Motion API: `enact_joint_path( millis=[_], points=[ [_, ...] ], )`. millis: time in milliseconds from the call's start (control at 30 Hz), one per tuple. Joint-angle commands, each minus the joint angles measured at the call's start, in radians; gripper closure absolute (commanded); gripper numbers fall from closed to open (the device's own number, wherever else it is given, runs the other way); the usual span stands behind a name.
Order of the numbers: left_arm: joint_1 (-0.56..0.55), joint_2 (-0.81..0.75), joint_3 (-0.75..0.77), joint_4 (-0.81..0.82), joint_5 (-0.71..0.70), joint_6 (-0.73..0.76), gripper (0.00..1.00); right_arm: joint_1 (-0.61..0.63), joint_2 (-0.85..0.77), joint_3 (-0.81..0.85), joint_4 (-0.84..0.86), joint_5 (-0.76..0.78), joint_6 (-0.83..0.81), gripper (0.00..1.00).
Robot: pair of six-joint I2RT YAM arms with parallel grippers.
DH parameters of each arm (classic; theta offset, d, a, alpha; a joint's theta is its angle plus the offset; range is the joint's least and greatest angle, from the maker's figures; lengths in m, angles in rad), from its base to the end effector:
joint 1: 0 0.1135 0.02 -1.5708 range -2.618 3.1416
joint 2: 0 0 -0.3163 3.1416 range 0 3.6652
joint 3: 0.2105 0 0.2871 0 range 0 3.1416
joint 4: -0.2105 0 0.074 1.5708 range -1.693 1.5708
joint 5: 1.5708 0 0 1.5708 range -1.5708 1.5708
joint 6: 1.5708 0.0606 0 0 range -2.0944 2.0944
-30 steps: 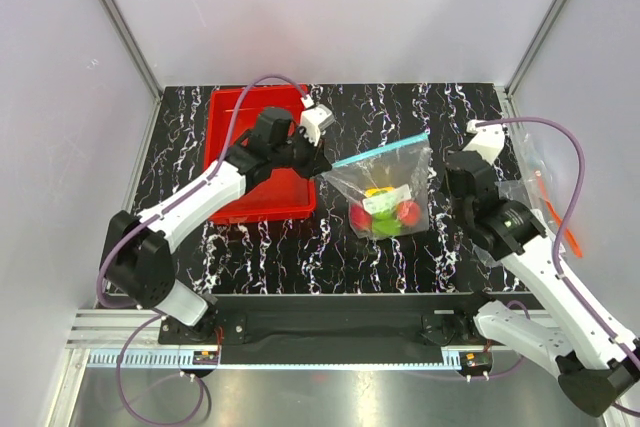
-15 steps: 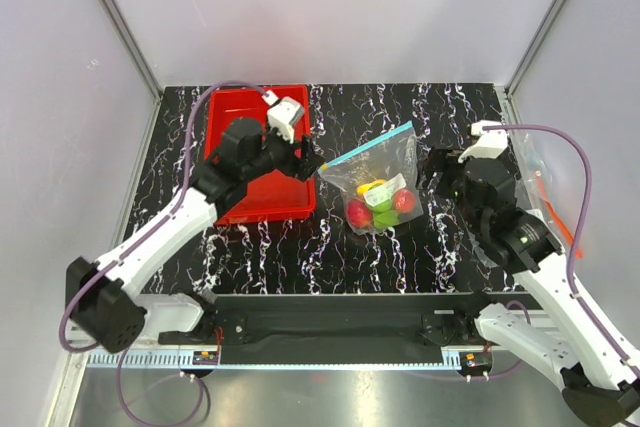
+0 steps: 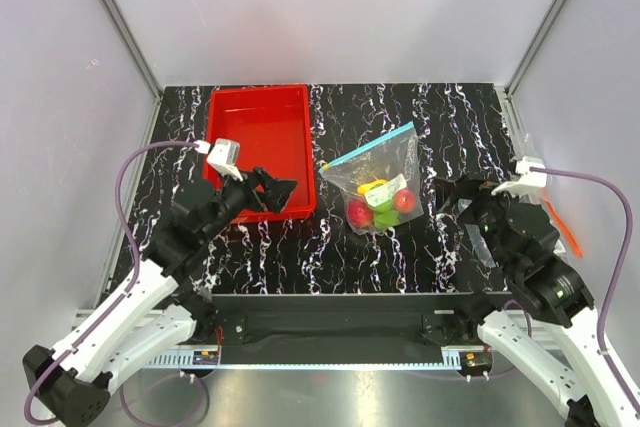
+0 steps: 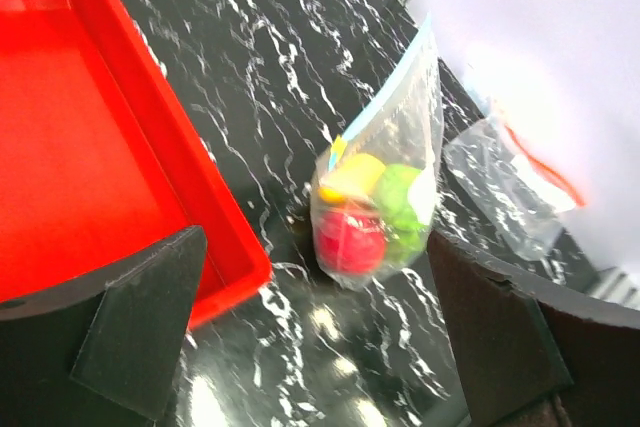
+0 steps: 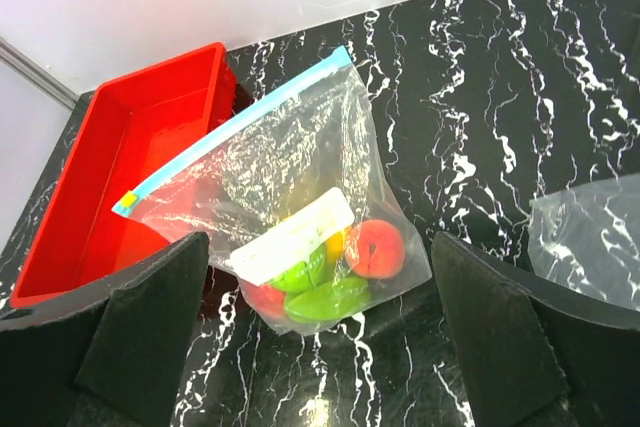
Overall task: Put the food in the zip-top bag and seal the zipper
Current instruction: Reset both arms
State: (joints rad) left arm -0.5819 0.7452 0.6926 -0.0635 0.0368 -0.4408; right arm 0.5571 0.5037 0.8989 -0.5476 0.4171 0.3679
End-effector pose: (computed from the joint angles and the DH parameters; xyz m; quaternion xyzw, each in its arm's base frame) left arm 0.1698 -0.1144 0.3575 0.0649 0.7441 -0.3373 0.5730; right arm 0.1037 0.0357 0.4100 0.0641 0.7519 0.1437 0.6403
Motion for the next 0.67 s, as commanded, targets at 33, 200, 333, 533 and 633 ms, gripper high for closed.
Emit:
enact_joint_path(
  millis=[33, 200, 333, 533, 633],
  points=[
    [-0.003, -0.05, -0.095, -0.012, 0.07, -0.131, 0.01, -0.003, -0.071, -0.037, -0.051, 0.015, 0.071, 0.0],
    [-0.003, -0.136, -0.229, -0.021, 0.046, -0.147, 0.01, -0.002, -0.126, -0.095, -0.083, 0.02, 0.137, 0.0],
    [-0.003, -0.194, -0.274, -0.006, 0.121, -0.107, 0.01, -0.003, -0.146, -0.138, -0.107, 0.035, 0.178, 0.0],
    [-0.004, -0.257, -0.307, -0.022, 0.117, -0.105, 0.01, -0.003, -0.146, -0.153, -0.114, 0.049, 0.22, 0.0],
    [-0.004, -0.273, -0.321, -0.025, 0.115, -0.107, 0.01, -0.003, -0.152, -0.153, -0.112, 0.052, 0.22, 0.0]
  ],
)
